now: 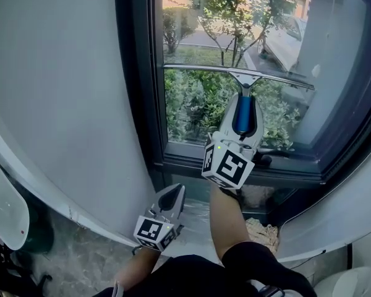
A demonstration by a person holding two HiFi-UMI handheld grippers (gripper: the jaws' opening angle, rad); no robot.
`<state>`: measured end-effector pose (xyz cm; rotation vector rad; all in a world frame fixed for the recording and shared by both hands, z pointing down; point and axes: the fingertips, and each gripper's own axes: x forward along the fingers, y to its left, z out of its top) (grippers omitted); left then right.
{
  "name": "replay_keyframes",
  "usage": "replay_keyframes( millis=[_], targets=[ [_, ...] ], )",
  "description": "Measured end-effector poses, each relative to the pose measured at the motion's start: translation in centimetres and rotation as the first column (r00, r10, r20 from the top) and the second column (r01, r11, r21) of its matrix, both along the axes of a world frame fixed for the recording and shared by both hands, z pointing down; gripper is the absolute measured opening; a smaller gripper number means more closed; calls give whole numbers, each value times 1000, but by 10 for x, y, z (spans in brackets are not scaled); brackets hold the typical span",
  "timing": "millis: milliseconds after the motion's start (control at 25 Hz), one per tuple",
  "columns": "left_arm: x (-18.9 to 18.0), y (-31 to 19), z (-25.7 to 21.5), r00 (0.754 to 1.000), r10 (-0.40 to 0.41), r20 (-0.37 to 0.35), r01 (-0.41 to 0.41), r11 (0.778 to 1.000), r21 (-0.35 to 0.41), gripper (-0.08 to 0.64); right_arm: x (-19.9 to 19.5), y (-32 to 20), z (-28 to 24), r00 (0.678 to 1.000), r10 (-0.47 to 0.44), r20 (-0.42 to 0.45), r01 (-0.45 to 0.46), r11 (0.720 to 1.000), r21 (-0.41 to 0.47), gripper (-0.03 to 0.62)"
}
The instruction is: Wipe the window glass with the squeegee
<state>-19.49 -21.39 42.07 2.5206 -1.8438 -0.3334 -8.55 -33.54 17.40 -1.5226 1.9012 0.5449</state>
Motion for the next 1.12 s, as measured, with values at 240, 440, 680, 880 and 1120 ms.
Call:
replay_keyframes(
  millis=[240,440,680,880,1120],
  targets=[
    [-2,3,2,1000,-14,4,14,1000,2,2,1,-1,12,1000,2,-8,-2,1000,-21,133],
    [-3,6,2,1000,-23,-6,23,1000,-13,2,0,0,15,1000,3,-5,-4,1000,-26,133],
    [-5,8,7,999,-35,-27,34,999,-33,2,1,0,23,1000,2,-9,-2,999,-44,133],
    [-9,8,9,998,-49,-25,49,999,-23,2,0,0,29,1000,-1,-16,0,999,-51,133],
    [-9,9,9,998,-59,-18,59,998,-30,2,0,0,36,1000,0,-19,-2,998,-62,133]
  ],
)
